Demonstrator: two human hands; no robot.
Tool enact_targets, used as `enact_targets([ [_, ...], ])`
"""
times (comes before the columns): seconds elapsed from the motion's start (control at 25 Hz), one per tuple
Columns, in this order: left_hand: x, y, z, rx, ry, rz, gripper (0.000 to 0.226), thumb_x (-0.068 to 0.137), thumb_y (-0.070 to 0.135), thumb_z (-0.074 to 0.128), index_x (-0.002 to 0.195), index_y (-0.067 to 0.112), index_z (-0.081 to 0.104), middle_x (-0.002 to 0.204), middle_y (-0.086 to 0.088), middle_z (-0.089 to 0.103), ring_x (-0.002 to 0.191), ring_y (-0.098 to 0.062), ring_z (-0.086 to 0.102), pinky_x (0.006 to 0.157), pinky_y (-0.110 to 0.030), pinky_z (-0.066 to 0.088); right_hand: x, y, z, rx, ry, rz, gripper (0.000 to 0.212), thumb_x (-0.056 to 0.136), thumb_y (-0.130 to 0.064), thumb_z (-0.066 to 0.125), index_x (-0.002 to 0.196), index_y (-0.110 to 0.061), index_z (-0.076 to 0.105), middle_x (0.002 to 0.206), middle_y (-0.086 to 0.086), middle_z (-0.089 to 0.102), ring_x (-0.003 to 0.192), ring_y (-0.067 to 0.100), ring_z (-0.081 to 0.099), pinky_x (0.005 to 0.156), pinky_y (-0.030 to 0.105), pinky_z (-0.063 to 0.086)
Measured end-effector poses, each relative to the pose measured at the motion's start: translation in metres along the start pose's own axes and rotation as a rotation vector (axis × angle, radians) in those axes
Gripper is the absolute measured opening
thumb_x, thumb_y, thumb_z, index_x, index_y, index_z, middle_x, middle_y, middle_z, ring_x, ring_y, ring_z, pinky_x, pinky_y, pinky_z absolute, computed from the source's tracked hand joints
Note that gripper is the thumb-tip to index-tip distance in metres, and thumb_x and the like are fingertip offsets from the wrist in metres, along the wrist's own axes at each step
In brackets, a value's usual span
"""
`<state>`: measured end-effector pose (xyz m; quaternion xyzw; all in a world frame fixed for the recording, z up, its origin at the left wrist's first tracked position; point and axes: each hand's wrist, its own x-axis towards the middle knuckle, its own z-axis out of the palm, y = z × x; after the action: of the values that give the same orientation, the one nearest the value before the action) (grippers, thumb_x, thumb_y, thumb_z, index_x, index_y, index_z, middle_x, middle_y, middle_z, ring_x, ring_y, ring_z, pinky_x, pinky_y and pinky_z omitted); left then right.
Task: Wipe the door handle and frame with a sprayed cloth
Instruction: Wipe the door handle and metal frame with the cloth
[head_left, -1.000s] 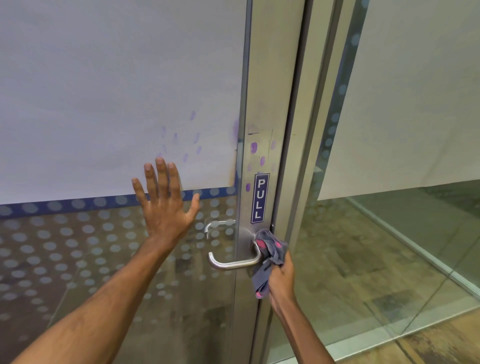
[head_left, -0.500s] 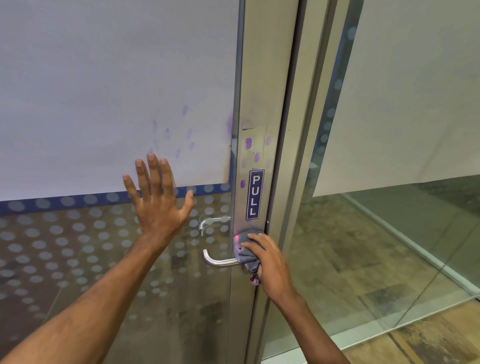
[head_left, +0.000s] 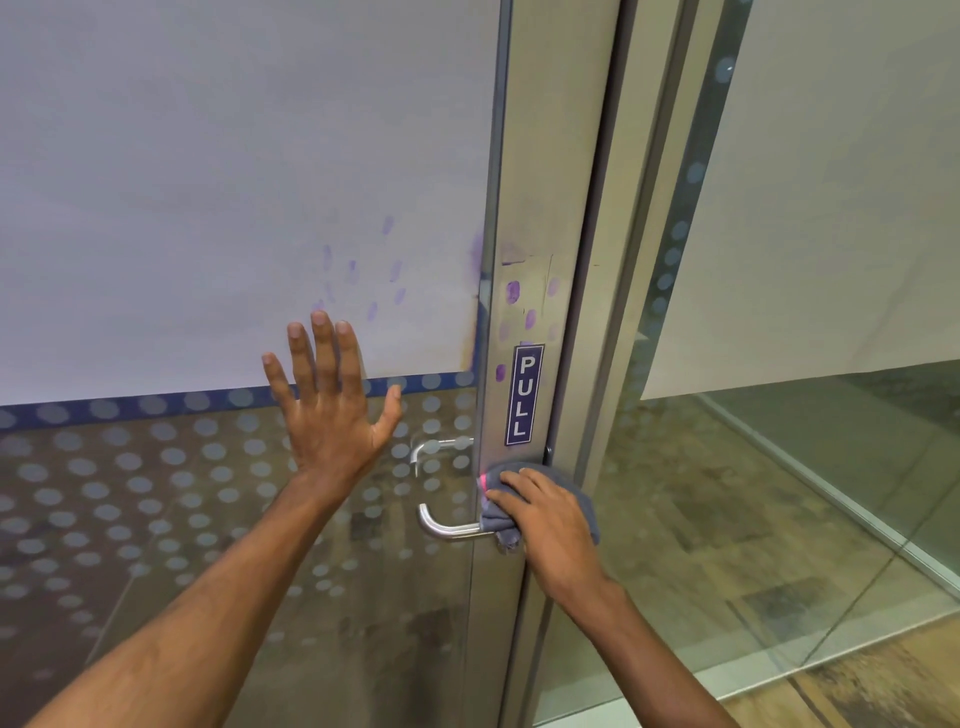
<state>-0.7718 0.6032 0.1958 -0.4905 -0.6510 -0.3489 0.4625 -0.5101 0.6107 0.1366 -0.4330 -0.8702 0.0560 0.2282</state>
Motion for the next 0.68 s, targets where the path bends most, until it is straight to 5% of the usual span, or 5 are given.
enact_targets([
  [0.08,0.001,-0.001,0.000,-0.004,-0.010,-0.002,0.091,0.092,0.058,0.040,0.154,0.011,-0.008,0.160,-0.004,-0.025,0.149,-0.025,-0.020,0.118,-0.054,-0.010,0.005,-0.003,-0.007,0.137,0.028,-0.030,0.038,0.088,-0.017,0.038,0.118,-0.015,0.062,0.126,0.003,0.058,0.112,0.010,0.047,0.093,0.030,0.042],
  [0.2,0.001,-0.002,-0.001,-0.016,-0.009,-0.004,0.091,0.093,0.058,0.040,0.154,0.012,-0.008,0.160,-0.003,-0.025,0.149,-0.025,-0.019,0.119,-0.053,-0.010,0.010,-0.009,-0.009,0.332,0.082,0.090,0.015,0.082,-0.012,0.055,0.091,-0.021,0.061,0.099,0.000,0.063,0.083,0.007,0.051,0.071,0.022,0.044],
  [0.36,0.001,-0.002,-0.003,-0.012,-0.021,0.000,0.089,0.094,0.059,0.037,0.154,0.012,-0.008,0.161,-0.003,-0.025,0.149,-0.025,-0.019,0.119,-0.054,-0.009,0.010,-0.007,-0.003,0.570,0.188,0.315,0.038,0.080,0.009,0.047,0.096,-0.019,0.065,0.093,-0.002,0.066,0.084,0.014,0.060,0.073,0.026,0.046],
  [0.52,0.001,0.001,-0.003,-0.015,-0.022,-0.003,0.089,0.093,0.059,0.037,0.154,0.012,-0.009,0.161,-0.004,-0.025,0.149,-0.025,-0.019,0.119,-0.054,-0.009,0.013,0.007,-0.007,0.983,0.121,0.486,0.036,0.093,0.008,0.044,0.115,-0.012,0.064,0.103,0.006,0.069,0.090,0.019,0.062,0.081,0.034,0.052],
  [0.68,0.001,0.000,-0.003,-0.039,-0.025,-0.007,0.090,0.093,0.058,0.038,0.154,0.012,-0.009,0.161,-0.003,-0.024,0.149,-0.025,-0.019,0.118,-0.054,-0.010,0.005,0.028,-0.024,0.876,0.019,0.590,0.029,0.092,0.008,0.045,0.101,-0.010,0.065,0.096,0.010,0.068,0.079,0.017,0.062,0.070,0.027,0.052],
])
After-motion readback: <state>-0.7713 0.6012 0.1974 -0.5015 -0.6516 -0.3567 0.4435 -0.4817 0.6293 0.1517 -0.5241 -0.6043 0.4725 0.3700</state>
